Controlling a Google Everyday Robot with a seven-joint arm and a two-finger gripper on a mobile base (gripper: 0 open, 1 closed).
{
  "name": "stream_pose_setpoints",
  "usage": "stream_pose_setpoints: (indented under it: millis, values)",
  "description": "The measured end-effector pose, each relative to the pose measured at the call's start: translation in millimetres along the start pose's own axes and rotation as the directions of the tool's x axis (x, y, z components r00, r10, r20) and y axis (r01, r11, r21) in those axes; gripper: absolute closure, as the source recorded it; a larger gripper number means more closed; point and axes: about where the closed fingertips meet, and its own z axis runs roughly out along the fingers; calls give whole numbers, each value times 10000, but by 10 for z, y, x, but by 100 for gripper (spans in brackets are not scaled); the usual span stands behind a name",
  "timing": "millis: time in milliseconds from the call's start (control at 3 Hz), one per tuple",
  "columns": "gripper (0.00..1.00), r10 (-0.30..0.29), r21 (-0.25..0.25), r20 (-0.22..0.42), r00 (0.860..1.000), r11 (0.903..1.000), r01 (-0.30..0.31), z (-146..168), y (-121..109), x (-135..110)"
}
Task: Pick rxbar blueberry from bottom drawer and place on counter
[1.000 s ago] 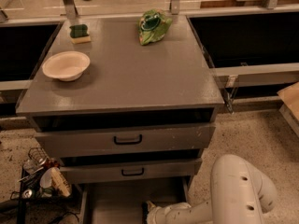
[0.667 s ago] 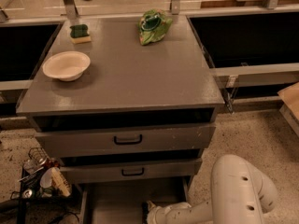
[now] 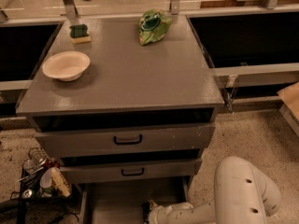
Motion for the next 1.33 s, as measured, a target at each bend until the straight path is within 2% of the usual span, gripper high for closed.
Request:
stream_pose_setpoints:
  millis: [333, 1333]
  values:
    - [0, 285, 132, 6, 9996, 9995, -285, 10, -84, 28]
    - [0, 537, 155, 156, 9984, 9984, -539, 66, -105, -34]
